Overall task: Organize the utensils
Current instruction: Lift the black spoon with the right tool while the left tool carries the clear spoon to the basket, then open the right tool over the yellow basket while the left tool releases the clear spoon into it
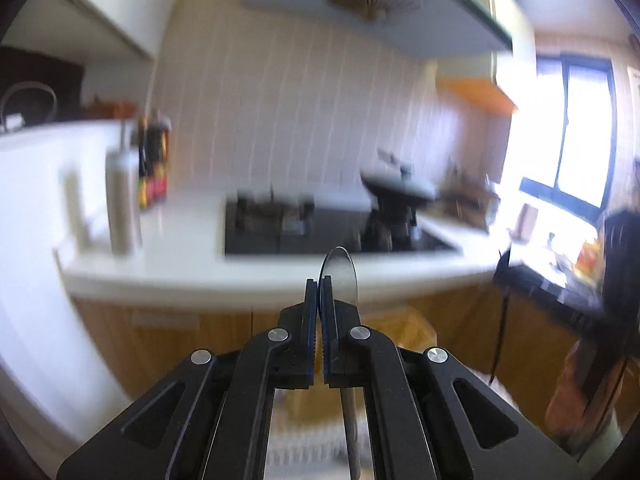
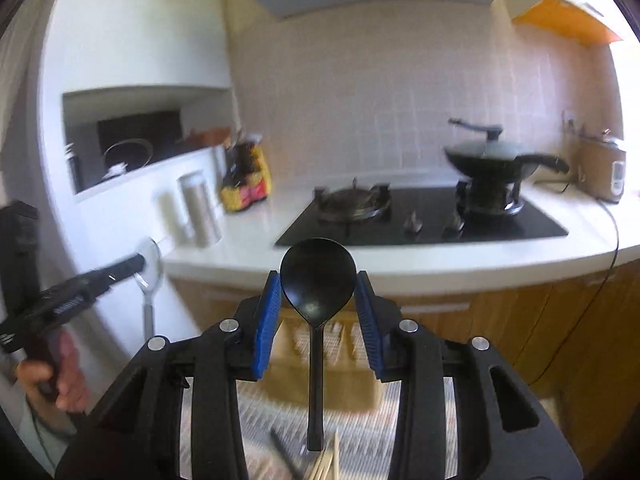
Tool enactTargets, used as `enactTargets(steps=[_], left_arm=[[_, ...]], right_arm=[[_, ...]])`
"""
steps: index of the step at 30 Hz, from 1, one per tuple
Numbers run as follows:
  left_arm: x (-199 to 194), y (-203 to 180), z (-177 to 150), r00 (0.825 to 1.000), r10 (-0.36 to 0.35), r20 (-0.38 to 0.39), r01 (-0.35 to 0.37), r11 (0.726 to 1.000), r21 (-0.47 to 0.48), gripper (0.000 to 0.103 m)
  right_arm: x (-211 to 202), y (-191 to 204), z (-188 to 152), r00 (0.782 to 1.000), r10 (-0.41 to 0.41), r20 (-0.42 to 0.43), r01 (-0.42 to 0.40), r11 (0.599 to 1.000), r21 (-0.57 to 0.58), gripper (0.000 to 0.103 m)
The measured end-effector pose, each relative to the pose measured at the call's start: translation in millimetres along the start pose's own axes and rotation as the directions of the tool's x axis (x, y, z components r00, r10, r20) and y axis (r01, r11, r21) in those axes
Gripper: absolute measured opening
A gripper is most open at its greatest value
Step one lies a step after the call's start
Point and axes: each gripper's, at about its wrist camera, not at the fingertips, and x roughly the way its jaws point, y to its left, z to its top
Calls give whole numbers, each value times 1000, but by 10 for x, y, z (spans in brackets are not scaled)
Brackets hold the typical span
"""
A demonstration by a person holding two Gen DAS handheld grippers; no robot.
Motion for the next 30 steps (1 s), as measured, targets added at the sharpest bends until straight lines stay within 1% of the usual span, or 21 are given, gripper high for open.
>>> enactTargets(steps=[2, 3, 5, 7, 8, 12, 15, 20, 24, 25, 26, 27, 28, 30], left_arm=[[91, -56, 50, 996, 5, 92, -4, 1000, -9, 0], [117, -64, 77, 993, 20, 114, -19, 1000, -10, 0], [272, -122, 23, 984, 62, 164, -63, 998, -1, 0], [425, -179, -22, 977, 100, 190, -104, 994, 14, 0], [513, -196, -81, 975, 105, 197, -110, 994, 18, 0], [708, -190, -228, 971, 133, 198, -138, 990, 9, 0], [861, -144, -272, 973, 147, 176, -149, 989, 0, 0], [939, -62, -388, 975, 155, 156, -156, 988, -7, 0], [903, -29, -406, 981, 138, 133, -139, 990, -5, 3], [877, -21, -403, 983, 132, 127, -132, 991, -7, 7], [820, 0, -393, 985, 121, 126, -120, 993, -13, 11], [782, -2, -387, 986, 114, 124, -112, 994, -16, 23], [733, 6, -377, 987, 106, 122, -105, 994, -19, 36], [602, 34, -356, 989, 83, 120, -81, 996, -24, 46]], right_arm=[[152, -12, 15, 999, -32, 32, 32, 999, 0, 34], [216, -27, 30, 998, -42, 45, 42, 999, 6, 34], [375, -73, 25, 994, -80, 76, 79, 997, 16, 34], [556, -130, 13, 990, -104, 95, 103, 994, 23, 34], [644, -143, -11, 988, -116, 98, 114, 993, 23, 34], [967, -219, -121, 981, -167, 98, 166, 986, 12, 34], [1118, -280, -236, 984, -156, 82, 155, 988, 17, 35], [1157, -277, -377, 985, -151, 81, 151, 989, 6, 35], [1116, -303, -418, 987, -145, 69, 144, 989, 22, 36], [1097, -318, -424, 987, -141, 71, 139, 990, 32, 43], [1070, -336, -426, 989, -131, 66, 128, 991, 43, 56], [1032, -350, -437, 991, -120, 65, 117, 992, 52, 60], [966, -354, -451, 992, -107, 67, 103, 993, 58, 61], [854, -340, -458, 994, -98, 57, 95, 994, 54, 61]])
